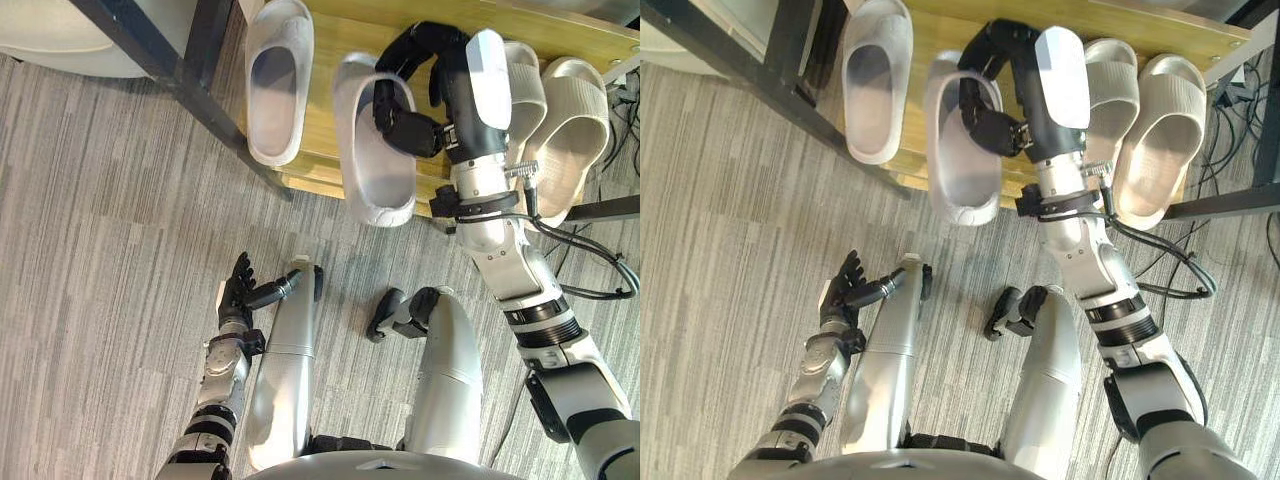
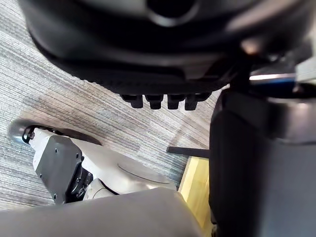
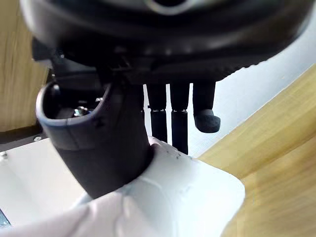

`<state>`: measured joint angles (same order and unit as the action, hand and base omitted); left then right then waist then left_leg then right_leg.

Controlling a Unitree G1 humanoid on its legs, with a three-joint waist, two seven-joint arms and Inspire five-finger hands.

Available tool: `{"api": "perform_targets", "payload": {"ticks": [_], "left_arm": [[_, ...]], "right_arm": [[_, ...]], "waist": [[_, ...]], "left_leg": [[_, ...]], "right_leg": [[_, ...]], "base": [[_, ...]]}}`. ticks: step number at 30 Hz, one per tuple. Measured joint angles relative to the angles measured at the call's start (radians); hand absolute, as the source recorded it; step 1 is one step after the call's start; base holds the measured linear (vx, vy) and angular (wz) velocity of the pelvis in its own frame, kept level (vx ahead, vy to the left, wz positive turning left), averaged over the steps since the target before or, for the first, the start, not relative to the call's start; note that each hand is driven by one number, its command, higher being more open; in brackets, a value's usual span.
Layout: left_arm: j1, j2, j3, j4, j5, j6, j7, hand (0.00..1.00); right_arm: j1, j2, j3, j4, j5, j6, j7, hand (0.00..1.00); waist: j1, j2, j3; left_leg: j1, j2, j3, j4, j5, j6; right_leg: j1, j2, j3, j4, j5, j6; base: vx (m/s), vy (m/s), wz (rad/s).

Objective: Organize the slippers on the shoe rack

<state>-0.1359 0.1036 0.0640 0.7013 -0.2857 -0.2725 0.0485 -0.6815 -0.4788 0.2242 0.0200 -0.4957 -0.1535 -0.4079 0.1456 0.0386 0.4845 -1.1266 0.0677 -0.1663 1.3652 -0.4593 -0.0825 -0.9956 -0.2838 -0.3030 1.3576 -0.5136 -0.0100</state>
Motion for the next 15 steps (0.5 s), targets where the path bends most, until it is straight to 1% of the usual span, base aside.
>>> {"api": "perform_targets", "payload": {"ticks": [3, 6, 10, 15], "left_arm": [[-0.004, -0.005, 0.0, -0.001, 0.0, 0.0, 0.008, 1.0], [-0.007, -0.012, 0.003, 0.0, 0.0, 0.001, 0.061, 1.0], [-0.013, -0.022, 0.0, -0.003, 0.0, -0.001, 0.062, 1.0], [-0.014, -0.032, -0.001, -0.015, -0.003, -0.003, 0.062, 1.0]], "right_arm": [[-0.051, -0.003, 0.001, 0.05, -0.027, 0.012, -0.02, 0.0], [-0.096, -0.003, 0.002, 0.109, -0.072, 0.034, -0.046, 0.0], [-0.144, -0.003, 0.003, 0.179, -0.094, 0.07, -0.064, 0.0], [-0.213, -0.002, 0.003, 0.259, -0.094, 0.104, -0.076, 0.0]], "waist": [[0.005, -0.002, 0.0], [0.012, -0.01, 0.003], [0.027, -0.013, 0.003], [0.037, -0.014, 0.003]], "left_leg": [[-0.009, -0.008, -0.007, 0.01, 0.0, 0.0], [-0.021, -0.021, -0.017, 0.016, 0.0, -0.001], [-0.041, -0.029, -0.022, 0.022, 0.001, -0.002], [-0.065, -0.038, -0.023, 0.036, 0.001, -0.002]], "right_leg": [[0.0, -0.01, -0.007, 0.011, -0.006, 0.0], [-0.001, -0.023, -0.018, 0.019, -0.013, -0.001], [-0.011, -0.031, -0.025, 0.024, -0.014, -0.003], [-0.025, -0.046, -0.03, 0.04, -0.023, 0.003]], "base": [[0.0, -0.011, 0.11], [0.0, -0.016, 0.14], [0.02, -0.01, 0.09], [0.03, -0.004, 0.08]]}}
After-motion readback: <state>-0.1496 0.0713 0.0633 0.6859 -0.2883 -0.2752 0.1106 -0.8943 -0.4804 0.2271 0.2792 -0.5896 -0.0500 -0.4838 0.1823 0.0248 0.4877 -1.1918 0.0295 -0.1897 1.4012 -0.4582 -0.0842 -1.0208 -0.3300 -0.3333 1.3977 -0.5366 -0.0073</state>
